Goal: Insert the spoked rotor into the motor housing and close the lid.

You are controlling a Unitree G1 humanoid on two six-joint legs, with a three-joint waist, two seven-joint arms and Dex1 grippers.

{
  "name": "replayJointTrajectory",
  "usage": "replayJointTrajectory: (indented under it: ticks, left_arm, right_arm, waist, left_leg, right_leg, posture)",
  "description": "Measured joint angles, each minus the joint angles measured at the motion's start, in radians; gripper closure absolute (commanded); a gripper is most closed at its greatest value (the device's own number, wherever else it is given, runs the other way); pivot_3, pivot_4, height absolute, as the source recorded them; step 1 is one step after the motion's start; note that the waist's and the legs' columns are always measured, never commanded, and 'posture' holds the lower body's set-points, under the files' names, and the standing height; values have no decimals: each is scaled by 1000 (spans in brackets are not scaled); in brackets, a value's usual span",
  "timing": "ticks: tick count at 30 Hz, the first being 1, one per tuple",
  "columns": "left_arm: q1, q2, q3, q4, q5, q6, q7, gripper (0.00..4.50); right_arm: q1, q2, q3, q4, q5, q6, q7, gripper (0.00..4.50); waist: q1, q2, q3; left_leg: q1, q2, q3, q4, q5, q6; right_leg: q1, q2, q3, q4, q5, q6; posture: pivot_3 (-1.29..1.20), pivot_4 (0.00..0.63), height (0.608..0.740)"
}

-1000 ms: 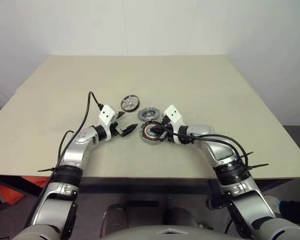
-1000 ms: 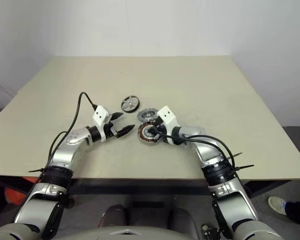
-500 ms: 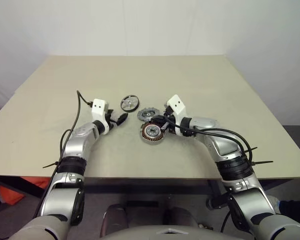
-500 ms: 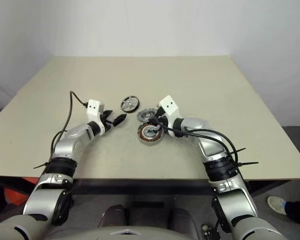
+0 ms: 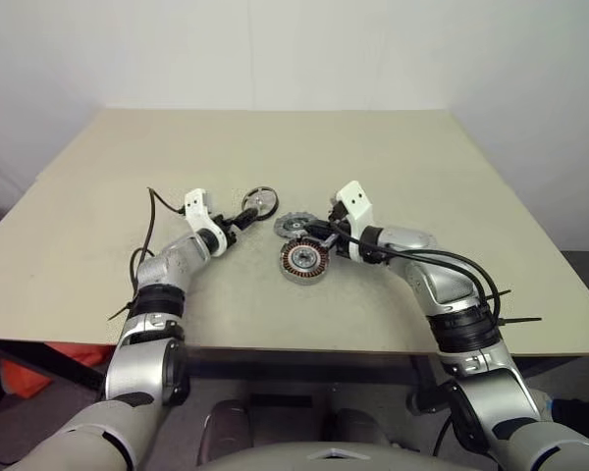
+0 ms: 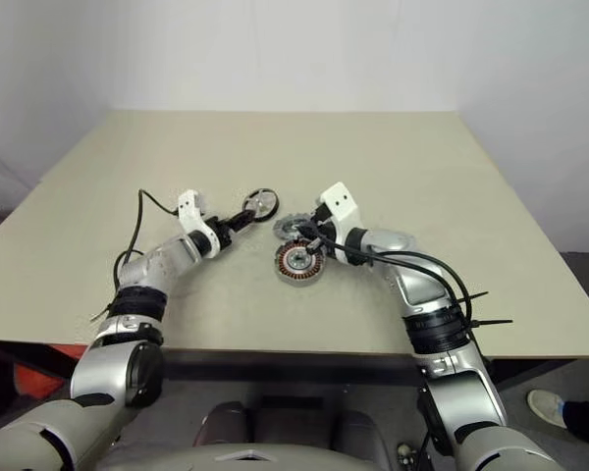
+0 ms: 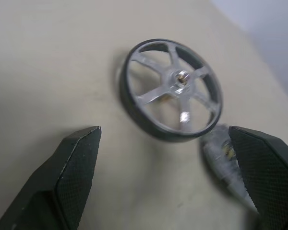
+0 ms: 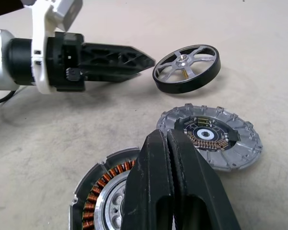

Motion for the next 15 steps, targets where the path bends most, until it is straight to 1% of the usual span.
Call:
replayJointTrajectory:
  ticks: [3, 8, 12, 15]
  left_arm:
    - [-57, -17, 38, 79, -17, -7, 42, 0]
    - [-142, -36, 113, 210, -55, -39, 119, 0]
    - [-178, -46, 147, 270, -72, -63, 152, 0]
    - [-221, -69, 168, 331, -84, -74, 162, 0]
  right_arm:
    - [-1, 0, -8, 3, 0, 0, -4, 4446]
    - [-1, 0, -12, 7, 0, 0, -11, 4446]
    - [-1, 0, -17, 7, 0, 0, -19, 4446]
    - [-1, 0, -19, 13, 0, -1, -25, 4446]
  waist:
    - [7, 0, 0]
    - [24, 0, 0]
    - [26, 0, 0]
    - [34, 0, 0]
  left_leg:
    - [0, -2, 0, 0, -1, 2]
    - [2, -3, 0, 0, -1, 2]
    - [2, -3, 0, 0, -1, 2]
    - [0, -4, 0, 0, -1, 2]
  right_leg:
    - [1, -3, 0, -1, 0, 0]
    - [4, -4, 0, -2, 1, 2]
    - [5, -6, 0, -3, -1, 9]
    - [5, -11, -1, -4, 0, 10]
  posture:
    - [0, 0, 740]
    - [0, 0, 740]
    - [0, 0, 740]
    - [0, 0, 740]
